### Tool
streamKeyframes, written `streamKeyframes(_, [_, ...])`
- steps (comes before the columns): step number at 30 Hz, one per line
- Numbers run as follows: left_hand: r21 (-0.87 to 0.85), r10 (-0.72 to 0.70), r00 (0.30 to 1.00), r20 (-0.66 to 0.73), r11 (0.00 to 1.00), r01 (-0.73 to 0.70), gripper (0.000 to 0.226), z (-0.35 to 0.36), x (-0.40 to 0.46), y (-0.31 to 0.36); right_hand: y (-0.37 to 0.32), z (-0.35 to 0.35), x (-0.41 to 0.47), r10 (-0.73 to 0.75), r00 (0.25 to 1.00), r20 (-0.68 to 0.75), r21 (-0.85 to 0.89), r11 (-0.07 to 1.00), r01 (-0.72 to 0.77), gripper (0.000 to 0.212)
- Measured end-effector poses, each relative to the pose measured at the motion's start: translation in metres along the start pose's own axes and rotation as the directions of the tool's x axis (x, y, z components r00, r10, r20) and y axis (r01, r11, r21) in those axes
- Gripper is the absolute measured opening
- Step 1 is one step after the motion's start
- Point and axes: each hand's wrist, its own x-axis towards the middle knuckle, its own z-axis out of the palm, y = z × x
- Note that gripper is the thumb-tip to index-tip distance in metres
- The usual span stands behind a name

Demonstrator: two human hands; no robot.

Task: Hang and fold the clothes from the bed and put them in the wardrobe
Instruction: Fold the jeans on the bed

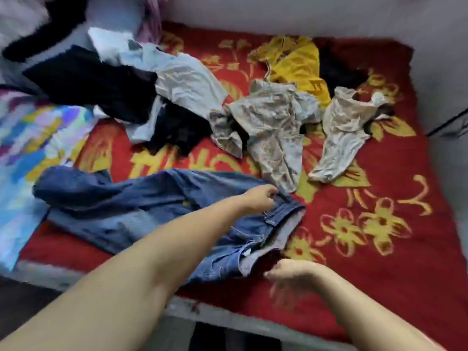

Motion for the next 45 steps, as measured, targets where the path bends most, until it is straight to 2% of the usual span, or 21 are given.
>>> streamKeyframes(2, [0.033,-0.149,0.989,0.015,0.988,0.148,0.033,0.049,-0.001,-0.033,0.061,-0.034,0.023,0.111,0.99,-0.088,-0.052,0.992,-0.116,0.028])
streamKeyframes(4, [0.07,-0.313,0.949,0.036,0.948,0.31,0.029,0.102,-0.006,-0.06,0.095,-0.066,0.043,0.144,0.96,-0.239,0.028,0.99,-0.141,0.023])
streamKeyframes(7, [0.052,-0.475,0.88,-0.022,0.878,0.475,0.033,0.161,0.0,-0.086,0.097,-0.112,0.077,0.072,0.869,-0.49,0.12,0.993,-0.015,0.021])
streamKeyframes(9, [0.073,-0.593,0.805,0.031,0.804,0.59,0.049,0.205,-0.001,-0.097,0.078,-0.134,0.104,0.0,0.792,-0.61,0.156,0.98,0.12,0.02])
streamKeyframes(10, [0.09,-0.634,0.771,0.063,0.773,0.628,0.06,0.226,-0.003,-0.102,0.067,-0.14,0.119,-0.02,0.773,-0.634,0.198,0.962,0.188,0.02])
streamKeyframes(12, [0.179,-0.669,0.742,0.039,0.735,0.653,0.071,0.26,-0.006,-0.113,0.049,-0.143,0.148,-0.032,0.796,-0.605,0.312,0.91,0.274,0.025])
streamKeyframes(14, [0.313,-0.626,0.778,-0.052,0.73,0.608,0.054,0.274,-0.009,-0.126,0.035,-0.138,0.168,-0.008,0.839,-0.544,0.444,0.846,0.295,0.04])
streamKeyframes(16, [0.379,-0.539,0.84,-0.059,0.766,0.519,0.031,0.272,-0.012,-0.134,0.028,-0.136,0.183,0.025,0.852,-0.523,0.554,0.769,0.318,0.045])
streamKeyframes(19, [0.416,-0.358,0.934,-0.011,0.847,0.33,0.023,0.256,-0.024,-0.129,0.024,-0.144,0.182,0.081,0.855,-0.512,0.709,0.601,0.368,0.021])
streamKeyframes(21, [0.45,-0.156,0.977,-0.145,0.869,0.205,0.024,0.252,-0.039,-0.114,0.028,-0.155,0.176,0.112,0.812,-0.572,0.713,0.558,0.425,0.024])
streamKeyframes(23, [0.547,-0.067,0.988,-0.141,0.826,0.134,0.039,0.259,-0.05,-0.093,0.035,-0.165,0.172,0.152,0.655,-0.74,0.536,0.721,0.438,0.043])
streamKeyframes(25, [0.559,-0.107,0.985,-0.137,0.812,0.166,0.046,0.276,-0.049,-0.081,0.045,-0.169,0.169,0.193,0.495,-0.847,0.389,0.86,0.33,0.058])
streamKeyframes(26, [0.535,-0.159,0.98,-0.121,0.821,0.199,0.049,0.287,-0.046,-0.081,0.049,-0.17,0.17,0.224,0.49,-0.842,0.403,0.866,0.296,0.067])
streamKeyframes(28, [0.436,-0.374,0.924,-0.085,0.82,0.372,0.071,0.306,-0.034,-0.09,0.054,-0.168,0.181,0.25,0.583,-0.773,0.492,0.816,0.303,0.082])
streamKeyframes(29, [0.43,-0.449,0.891,-0.063,0.793,0.43,0.082,0.32,-0.03,-0.101,0.054,-0.167,0.188,0.233,0.629,-0.742,0.511,0.804,0.305,0.08])
streamKeyframes(31, [0.422,-0.502,0.864,-0.036,0.776,0.469,0.082,0.334,-0.023,-0.113,0.05,-0.165,0.194,0.155,0.693,-0.704,0.487,0.816,0.312,0.056])
streamKeyframes(33, [0.446,-0.488,0.871,-0.05,0.77,0.457,0.063,0.332,-0.021,-0.115,0.048,-0.163,0.195,0.076,0.707,-0.703,0.418,0.849,0.324,0.028])
streamKeyframes(35, [0.386,-0.481,0.877,-0.013,0.806,0.448,0.054,0.319,-0.02,-0.114,0.046,-0.167,0.183,-0.02,0.694,-0.72,0.284,0.904,0.321,0.019])
streamKeyframes(38, [0.198,-0.42,0.906,0.046,0.893,0.404,0.034,0.296,-0.019,-0.085,0.046,-0.187,0.148,-0.134,0.663,-0.737,0.126,0.936,0.329,0.032])
streamKeyframes(41, [0.009,-0.235,0.965,0.114,0.972,0.236,0.026,0.285,-0.011,-0.02,0.048,-0.221,0.103,-0.215,0.552,-0.805,-0.067,0.959,0.276,0.036])
streamKeyframes(45, [-0.314,0.018,0.976,0.218,0.948,0.053,0.031,0.29,0.012,0.063,0.085,-0.276,0.052,-0.067,0.418,-0.906,-0.004,0.989,0.148,0.039])
